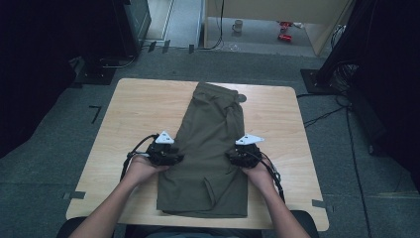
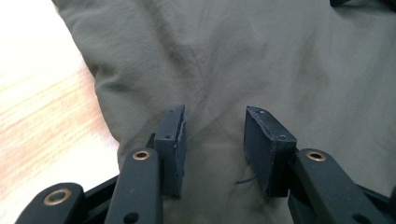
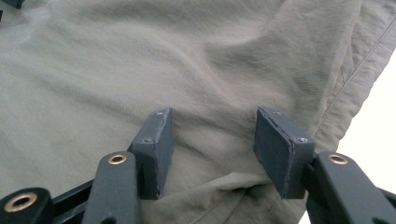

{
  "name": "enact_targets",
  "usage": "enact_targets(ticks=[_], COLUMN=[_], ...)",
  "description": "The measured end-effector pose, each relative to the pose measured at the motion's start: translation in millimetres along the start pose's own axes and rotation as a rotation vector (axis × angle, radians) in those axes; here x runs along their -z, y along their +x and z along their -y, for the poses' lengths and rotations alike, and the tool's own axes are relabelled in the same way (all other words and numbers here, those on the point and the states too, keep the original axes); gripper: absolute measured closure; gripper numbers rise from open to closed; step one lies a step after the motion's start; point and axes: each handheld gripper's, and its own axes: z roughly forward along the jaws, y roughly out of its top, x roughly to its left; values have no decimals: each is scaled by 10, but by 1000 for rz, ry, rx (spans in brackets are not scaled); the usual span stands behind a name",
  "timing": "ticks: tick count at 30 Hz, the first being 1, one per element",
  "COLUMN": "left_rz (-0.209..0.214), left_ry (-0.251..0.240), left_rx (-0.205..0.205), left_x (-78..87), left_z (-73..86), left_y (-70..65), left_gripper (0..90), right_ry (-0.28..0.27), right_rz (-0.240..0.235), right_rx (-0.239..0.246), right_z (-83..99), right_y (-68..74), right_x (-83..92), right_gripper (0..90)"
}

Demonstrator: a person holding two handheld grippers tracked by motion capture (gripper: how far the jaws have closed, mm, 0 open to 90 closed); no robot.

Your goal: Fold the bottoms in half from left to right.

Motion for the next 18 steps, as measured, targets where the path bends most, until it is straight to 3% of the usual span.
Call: enact_targets(ticks=[6,18], left_rz=[14,17], left_ry=[5,-11], left_rx=[38,59], left_x=[100,259], left_z=[94,287], left_y=[-10,-52], left_gripper=[593,562], right_ry=[-5,1], right_rz=[-20,-47], right_rx=[16,48], right_z=[-8,-8], right_y=[79,276], right_x=[-22,-32], right_gripper=[461,434])
